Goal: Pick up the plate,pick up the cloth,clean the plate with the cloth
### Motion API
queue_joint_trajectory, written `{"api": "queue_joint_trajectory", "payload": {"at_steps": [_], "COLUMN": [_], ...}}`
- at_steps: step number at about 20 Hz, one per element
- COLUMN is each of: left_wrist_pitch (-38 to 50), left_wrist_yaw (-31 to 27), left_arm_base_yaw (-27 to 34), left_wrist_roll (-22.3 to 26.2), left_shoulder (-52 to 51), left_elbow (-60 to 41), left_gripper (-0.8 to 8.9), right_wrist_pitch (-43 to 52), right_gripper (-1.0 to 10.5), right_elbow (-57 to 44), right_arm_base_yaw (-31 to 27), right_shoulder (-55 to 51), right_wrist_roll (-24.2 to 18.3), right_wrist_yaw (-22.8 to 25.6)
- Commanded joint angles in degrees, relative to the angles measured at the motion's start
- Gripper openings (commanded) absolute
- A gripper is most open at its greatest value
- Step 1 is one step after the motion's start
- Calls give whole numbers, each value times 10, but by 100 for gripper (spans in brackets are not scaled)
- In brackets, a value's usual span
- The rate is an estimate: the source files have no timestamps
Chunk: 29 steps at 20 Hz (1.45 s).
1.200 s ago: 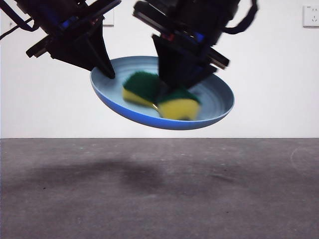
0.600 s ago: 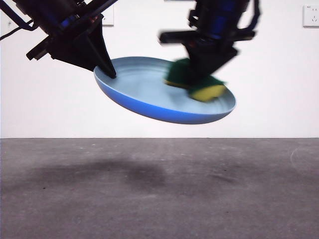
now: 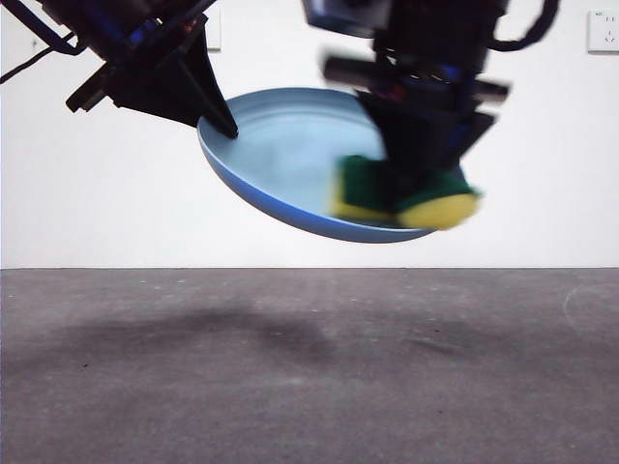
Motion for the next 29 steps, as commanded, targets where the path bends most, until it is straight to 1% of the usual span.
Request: {"api": "queue_joint_trajectory", "payload": {"at_steps": [1, 2, 4, 5, 7, 8, 9, 10, 11, 12, 13, 14, 16, 17, 18, 21, 23, 29], "left_wrist_pitch": [-8, -12, -15, -15, -14, -14, -12, -10, -11, -12, -18, -26, -49, -59, -65, -68, -68, -66], "left_wrist_yaw": [34, 35, 35, 35, 33, 30, 30, 27, 16, 0, -28, -56, -131, -163, -176, -180, -180, -179], "left_arm_base_yaw": [-2, -2, -2, -2, -2, -2, 0, 3, 8, 12, 16, 19, 24, 27, 31, 50, 61, 94], "left_wrist_roll": [-15, -14, -14, -14, -13, -11, 0, 4, 11, 22, 36, 50, 95, 111, 121, 128, 133, 132], "left_shoulder": [-2, -2, -2, -2, -2, -2, -2, -2, -2, -2, -2, -2, 1, 7, 15, 45, 65, 166], "left_elbow": [4, 4, 4, 4, 4, 4, 4, 4, 4, 4, 4, 4, 4, 4, 4, 4, 4, 4], "left_gripper": [-8, -8, -7, -8, -8, -7, -8, -7, -7, -8, -8, -7, -8, -8, -7, -7, -7, -4], "right_wrist_pitch": [69, 116, 187, 216, 252, 250, 230, 201, 162, 126, 86, 57, 25, 23, 24, 34, 37, 37], "right_gripper": [-16, -16, -16, -16, -16, -16, -16, -16, -16, -16, -16, -16, -16, -16, -16, -16, -16, -16], "right_elbow": [-3, -3, -3, -3, -3, -4, -4, -4, -4, -4, -4, -4, -4, -4, -4, -4, -4, -4], "right_arm_base_yaw": [-8, -8, -8, -8, -8, -6, -4, -1, 2, 2, 0, -2, -6, -6, -6, -6, -6, -7], "right_shoulder": [5, 5, 5, 5, 5, 5, 5, 5, 5, 5, 5, 5, -1, -8, -19, -55, -75, -177], "right_wrist_roll": [2, 2, 2, 2, 2, 2, 3, 2, 2, 1, 0, 1, 2, 8, 16, 28, 27, 27], "right_wrist_yaw": [174, 166, 100, 48, -106, -183, -247, -273, -270, -254, -214, -162, -64, -35, -27, -28, -29, -28]}}
